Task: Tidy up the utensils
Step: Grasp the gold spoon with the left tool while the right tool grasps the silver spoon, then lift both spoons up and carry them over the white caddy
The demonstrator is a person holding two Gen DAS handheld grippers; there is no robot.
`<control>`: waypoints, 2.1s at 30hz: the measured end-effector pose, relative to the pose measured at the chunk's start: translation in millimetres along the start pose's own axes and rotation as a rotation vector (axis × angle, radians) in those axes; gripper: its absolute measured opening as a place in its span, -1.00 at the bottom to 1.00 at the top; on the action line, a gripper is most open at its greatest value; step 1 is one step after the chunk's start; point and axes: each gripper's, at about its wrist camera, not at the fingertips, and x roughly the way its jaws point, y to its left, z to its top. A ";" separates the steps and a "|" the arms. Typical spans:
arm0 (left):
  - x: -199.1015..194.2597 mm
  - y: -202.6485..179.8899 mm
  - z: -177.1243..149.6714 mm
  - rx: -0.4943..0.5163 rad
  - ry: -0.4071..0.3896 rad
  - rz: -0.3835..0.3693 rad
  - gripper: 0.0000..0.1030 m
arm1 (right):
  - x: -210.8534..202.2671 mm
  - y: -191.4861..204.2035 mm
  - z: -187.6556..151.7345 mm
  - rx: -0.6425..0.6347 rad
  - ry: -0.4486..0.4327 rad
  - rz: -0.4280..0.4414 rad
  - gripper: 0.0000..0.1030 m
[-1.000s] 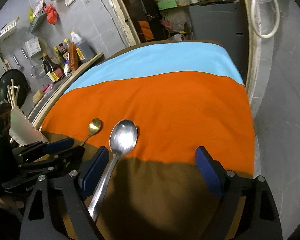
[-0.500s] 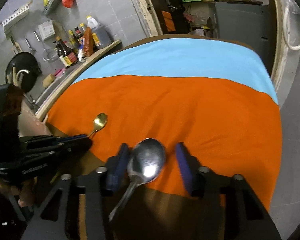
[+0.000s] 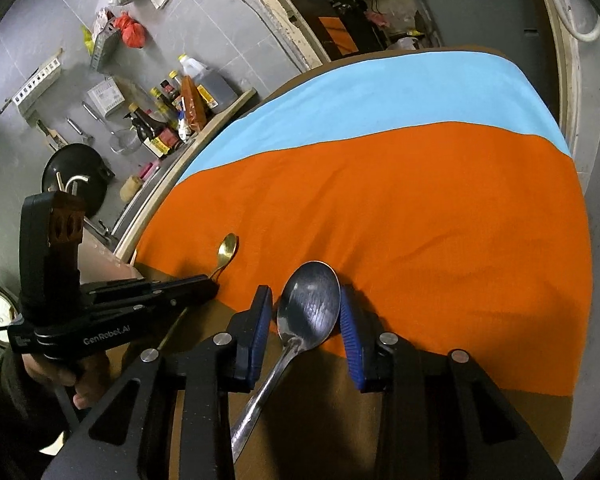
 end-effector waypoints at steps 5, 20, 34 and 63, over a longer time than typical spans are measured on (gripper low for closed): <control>0.8 1.7 1.8 0.002 0.003 -0.011 -0.91 | 0.6 -0.5 0.2 0.003 0.000 0.007 -0.44; -6.9 13.7 -14.7 -0.071 -0.099 -0.096 -0.92 | -17.4 11.5 -6.0 0.004 -0.034 -0.075 -0.95; -101.4 14.9 -44.3 -0.117 -0.362 -0.293 -0.92 | -102.9 92.5 -35.3 -0.044 -0.307 -0.276 -0.96; -256.0 227.8 -12.7 -0.313 -0.779 -0.268 -0.92 | -78.8 357.7 53.7 -0.289 -0.833 -0.293 -0.96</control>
